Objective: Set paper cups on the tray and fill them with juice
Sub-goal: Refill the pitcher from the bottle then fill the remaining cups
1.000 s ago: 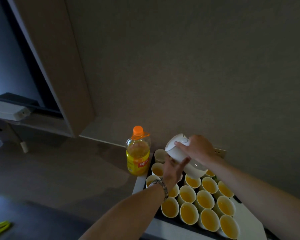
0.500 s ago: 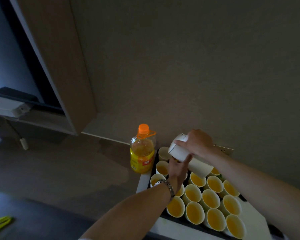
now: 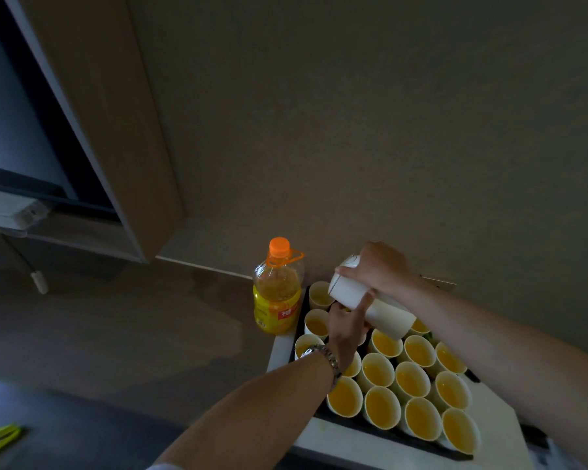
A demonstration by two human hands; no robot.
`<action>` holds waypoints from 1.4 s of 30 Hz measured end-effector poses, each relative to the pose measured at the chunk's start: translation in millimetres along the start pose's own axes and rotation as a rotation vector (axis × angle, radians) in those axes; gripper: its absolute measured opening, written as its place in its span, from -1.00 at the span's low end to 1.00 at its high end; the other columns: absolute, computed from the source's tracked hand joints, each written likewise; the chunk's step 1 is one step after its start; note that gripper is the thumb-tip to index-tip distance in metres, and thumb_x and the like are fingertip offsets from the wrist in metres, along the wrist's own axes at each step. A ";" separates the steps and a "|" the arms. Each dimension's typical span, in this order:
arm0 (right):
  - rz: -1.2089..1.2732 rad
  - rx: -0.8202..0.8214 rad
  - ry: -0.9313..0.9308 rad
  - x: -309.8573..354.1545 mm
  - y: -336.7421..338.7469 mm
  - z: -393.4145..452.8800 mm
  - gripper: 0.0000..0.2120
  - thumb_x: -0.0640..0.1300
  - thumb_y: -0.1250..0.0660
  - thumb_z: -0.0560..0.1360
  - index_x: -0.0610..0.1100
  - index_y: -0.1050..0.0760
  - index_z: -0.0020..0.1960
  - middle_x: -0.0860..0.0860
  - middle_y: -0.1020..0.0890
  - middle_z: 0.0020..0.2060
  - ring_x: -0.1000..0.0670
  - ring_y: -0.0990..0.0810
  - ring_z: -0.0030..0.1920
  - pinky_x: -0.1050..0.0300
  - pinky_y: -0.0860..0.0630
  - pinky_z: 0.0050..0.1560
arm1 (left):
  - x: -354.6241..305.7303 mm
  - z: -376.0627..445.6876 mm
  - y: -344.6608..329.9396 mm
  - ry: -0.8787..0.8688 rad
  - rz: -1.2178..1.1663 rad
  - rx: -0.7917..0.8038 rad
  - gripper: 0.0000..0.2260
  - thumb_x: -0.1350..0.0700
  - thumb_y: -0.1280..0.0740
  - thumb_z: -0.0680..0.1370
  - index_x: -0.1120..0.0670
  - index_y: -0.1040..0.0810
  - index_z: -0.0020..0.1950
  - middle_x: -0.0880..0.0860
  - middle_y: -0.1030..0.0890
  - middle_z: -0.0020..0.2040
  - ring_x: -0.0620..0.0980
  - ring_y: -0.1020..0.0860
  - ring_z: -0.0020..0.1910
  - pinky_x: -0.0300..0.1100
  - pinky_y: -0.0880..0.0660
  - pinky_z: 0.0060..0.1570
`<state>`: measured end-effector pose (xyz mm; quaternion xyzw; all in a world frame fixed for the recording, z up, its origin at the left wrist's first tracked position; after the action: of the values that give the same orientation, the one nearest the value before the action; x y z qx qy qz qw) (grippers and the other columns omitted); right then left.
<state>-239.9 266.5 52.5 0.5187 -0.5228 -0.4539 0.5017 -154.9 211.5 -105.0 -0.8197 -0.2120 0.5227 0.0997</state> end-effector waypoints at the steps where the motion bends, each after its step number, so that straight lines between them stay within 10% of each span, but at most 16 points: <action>1: -0.003 0.004 -0.001 0.6 0.1 -0.5 -0.37 0.42 -0.38 0.39 -0.12 -0.53 0.10 -0.05 -0.63 0.00 -0.05 -0.50 -0.15 0.10 -0.38 -0.23 | -1.1 -1.0 -0.6 0.000 -0.010 0.008 -0.55 -0.13 -0.60 0.39 0.05 -0.59 0.16 0.07 -0.70 0.07 0.06 -0.69 0.05 0.04 -0.68 0.03; 18: -0.025 0.037 -0.013 8.1 1.9 0.9 -0.36 0.40 -0.37 0.43 -0.13 -0.52 0.18 -0.06 -0.63 0.07 -0.09 -0.61 0.02 0.10 -0.41 -0.15 | -9.9 -8.9 -2.6 0.012 -0.091 0.036 -0.63 -0.01 -0.54 0.50 0.09 -0.58 0.22 0.06 -0.69 0.12 0.00 -0.67 0.08 -0.22 -0.63 -0.17; 42: 0.073 -0.031 -0.008 3.6 9.3 -3.2 -0.36 0.41 -0.37 0.41 -0.13 -0.55 0.16 -0.08 -0.63 0.08 -0.13 -0.62 0.07 0.10 -0.39 -0.13 | -10.0 14.3 8.3 -0.045 0.099 -0.014 -0.59 -0.11 -0.57 0.44 0.04 -0.59 0.18 0.05 -0.71 0.02 0.00 -0.69 -0.02 -0.07 -0.68 -0.06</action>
<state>-237.4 263.5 62.2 0.4898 -0.5362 -0.4452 0.5238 -169.3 198.8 -106.3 -0.8179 -0.1769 0.5438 0.0630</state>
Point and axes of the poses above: each hand's wrist, its own z-axis towards the middle knuckle, its own y-axis out of the back of the hand, x = y × z, the point moved 10 cm from there along z, towards the middle knuckle
